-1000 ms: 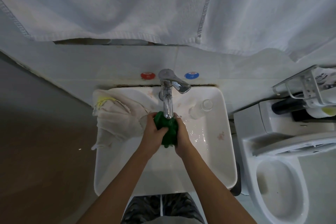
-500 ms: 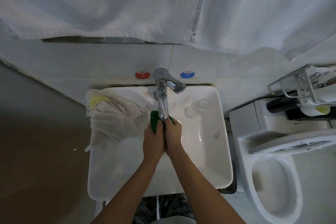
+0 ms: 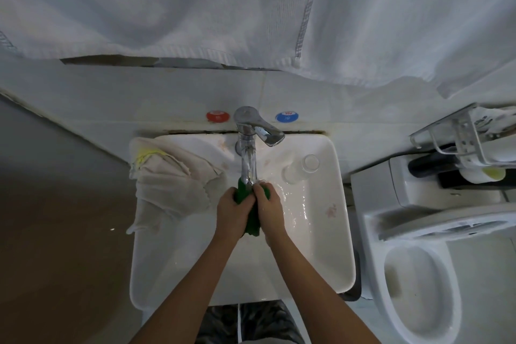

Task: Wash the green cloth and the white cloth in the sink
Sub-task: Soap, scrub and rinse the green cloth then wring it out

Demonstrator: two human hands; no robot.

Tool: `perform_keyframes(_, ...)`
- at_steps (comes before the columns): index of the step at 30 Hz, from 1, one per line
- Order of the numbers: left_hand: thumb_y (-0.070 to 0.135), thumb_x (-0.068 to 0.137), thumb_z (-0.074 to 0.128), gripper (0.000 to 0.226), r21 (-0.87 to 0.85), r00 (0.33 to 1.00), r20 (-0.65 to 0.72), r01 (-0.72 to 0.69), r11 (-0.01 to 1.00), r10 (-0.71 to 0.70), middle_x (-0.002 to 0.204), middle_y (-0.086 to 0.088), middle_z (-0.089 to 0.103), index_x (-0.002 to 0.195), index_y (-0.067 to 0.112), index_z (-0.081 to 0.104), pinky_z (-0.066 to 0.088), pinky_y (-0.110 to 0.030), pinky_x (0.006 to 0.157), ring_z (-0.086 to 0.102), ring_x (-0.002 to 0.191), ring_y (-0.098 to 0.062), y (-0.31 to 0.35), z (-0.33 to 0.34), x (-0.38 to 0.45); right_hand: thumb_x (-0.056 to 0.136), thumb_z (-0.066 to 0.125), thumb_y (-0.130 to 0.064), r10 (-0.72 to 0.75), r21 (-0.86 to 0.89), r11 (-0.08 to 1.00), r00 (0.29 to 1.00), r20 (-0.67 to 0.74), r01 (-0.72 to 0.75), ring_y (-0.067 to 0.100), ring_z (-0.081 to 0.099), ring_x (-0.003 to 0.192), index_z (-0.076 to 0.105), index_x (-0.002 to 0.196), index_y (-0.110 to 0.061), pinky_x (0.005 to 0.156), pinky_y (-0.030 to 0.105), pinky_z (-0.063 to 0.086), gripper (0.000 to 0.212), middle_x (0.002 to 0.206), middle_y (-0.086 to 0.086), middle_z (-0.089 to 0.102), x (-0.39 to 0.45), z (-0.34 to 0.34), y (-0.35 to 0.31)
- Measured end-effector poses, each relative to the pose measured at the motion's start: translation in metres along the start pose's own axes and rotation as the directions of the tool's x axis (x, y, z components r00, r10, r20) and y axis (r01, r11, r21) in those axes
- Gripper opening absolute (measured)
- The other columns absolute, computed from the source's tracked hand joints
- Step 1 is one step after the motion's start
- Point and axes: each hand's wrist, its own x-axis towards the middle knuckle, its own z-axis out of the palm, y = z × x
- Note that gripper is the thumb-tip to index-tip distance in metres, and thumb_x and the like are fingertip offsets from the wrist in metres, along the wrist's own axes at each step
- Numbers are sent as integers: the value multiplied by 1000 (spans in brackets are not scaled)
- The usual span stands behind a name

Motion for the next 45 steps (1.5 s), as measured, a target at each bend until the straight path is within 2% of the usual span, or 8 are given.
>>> perform_keyframes(5,19,81,73,40,12,986,134,-100,995,97,104,-4,62,112,17,49,57,-33,82,64,95,-16,11,-4,8,97,52,-38,71,215,972,992,105,-92,17,60,109,54,124,-33,93,39,53,27,121,-3,62,-4,-15,-2)
perform_keyframes(10,3,81,58,38,122,969,211,-155,980,127,116,-15,49,104,30,44,55,-43,87,59,101,-23,12,-1,5,90,65,-29,165,341,919,978,124,-198,22,66,99,56,123,-20,64,32,56,35,113,8,68,-4,-20,-7)
perform_keyframes(17,4,89,59,56,-190,989,101,-83,978,103,114,8,55,134,26,36,53,-19,78,59,101,-5,3,-8,-3,92,56,-14,121,381,920,992,-37,-98,35,65,100,64,104,-3,80,41,57,19,102,21,68,-2,-15,-12)
perform_keyframes(22,28,89,62,35,-435,982,178,130,891,-56,115,-3,68,123,27,58,52,-43,92,65,106,-20,-4,-7,-4,96,56,-23,156,453,879,988,16,-146,27,67,94,69,99,-13,88,42,56,17,99,14,71,-8,-8,-21)
perform_keyframes(27,25,88,65,33,-421,996,61,85,903,-65,113,-5,66,120,26,56,57,-39,82,65,103,-22,-1,0,-10,89,55,-46,-8,63,998,985,-171,19,24,64,71,66,72,-11,77,49,57,41,74,15,66,-2,4,-14)
perform_keyframes(32,17,91,61,46,-208,992,-28,-125,970,122,120,5,57,135,19,45,51,-26,90,58,110,-12,3,0,-3,101,41,-17,-3,144,990,997,76,-8,14,58,106,48,136,-37,97,35,49,40,116,-5,61,2,-4,-19)
perform_keyframes(37,34,93,55,15,-86,980,-87,-188,978,181,97,5,66,107,28,58,55,-32,80,65,91,-12,0,7,5,98,49,-25,-81,102,992,995,54,76,15,65,95,67,96,-28,89,38,54,18,96,-5,69,-4,3,-19)
perform_keyframes(45,30,94,53,26,141,951,-277,-98,985,135,71,-3,64,74,14,61,51,-30,59,63,65,-20,-4,13,2,86,60,-19,-15,77,997,981,-194,31,8,48,51,53,58,-19,54,28,41,29,54,-7,53,-6,11,-6)
